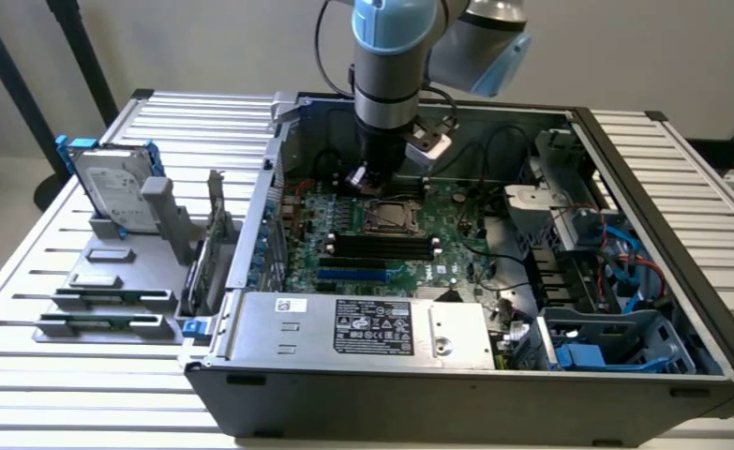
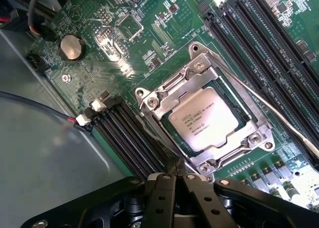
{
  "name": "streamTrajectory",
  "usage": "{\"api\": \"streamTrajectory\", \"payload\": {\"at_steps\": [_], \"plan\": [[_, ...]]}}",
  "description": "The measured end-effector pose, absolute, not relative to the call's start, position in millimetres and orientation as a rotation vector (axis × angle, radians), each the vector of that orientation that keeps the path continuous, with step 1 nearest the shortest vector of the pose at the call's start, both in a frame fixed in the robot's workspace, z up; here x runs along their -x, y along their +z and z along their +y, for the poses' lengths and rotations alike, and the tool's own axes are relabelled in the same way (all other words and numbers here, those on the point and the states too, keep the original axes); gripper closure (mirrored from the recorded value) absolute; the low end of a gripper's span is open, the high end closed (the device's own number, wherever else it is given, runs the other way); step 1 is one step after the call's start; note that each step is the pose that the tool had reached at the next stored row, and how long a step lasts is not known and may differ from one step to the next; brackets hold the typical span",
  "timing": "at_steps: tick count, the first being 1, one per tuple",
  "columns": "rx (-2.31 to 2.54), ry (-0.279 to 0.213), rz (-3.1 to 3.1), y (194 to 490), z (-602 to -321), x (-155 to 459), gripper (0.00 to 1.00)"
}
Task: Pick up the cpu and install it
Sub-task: 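Install the first cpu locking lever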
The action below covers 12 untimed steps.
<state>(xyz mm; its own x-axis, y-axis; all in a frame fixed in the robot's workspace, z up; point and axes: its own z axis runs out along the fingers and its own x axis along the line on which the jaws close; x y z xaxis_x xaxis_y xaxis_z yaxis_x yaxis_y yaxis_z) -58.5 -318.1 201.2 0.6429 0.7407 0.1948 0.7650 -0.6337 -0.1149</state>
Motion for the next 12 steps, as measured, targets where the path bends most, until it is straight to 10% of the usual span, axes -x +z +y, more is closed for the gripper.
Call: {"api": "streamTrajectory", "payload": {"at_steps": [12], "plan": [[2.675,-0.192,-1.239,200.5,-315.9,56.9,0.89]]}}
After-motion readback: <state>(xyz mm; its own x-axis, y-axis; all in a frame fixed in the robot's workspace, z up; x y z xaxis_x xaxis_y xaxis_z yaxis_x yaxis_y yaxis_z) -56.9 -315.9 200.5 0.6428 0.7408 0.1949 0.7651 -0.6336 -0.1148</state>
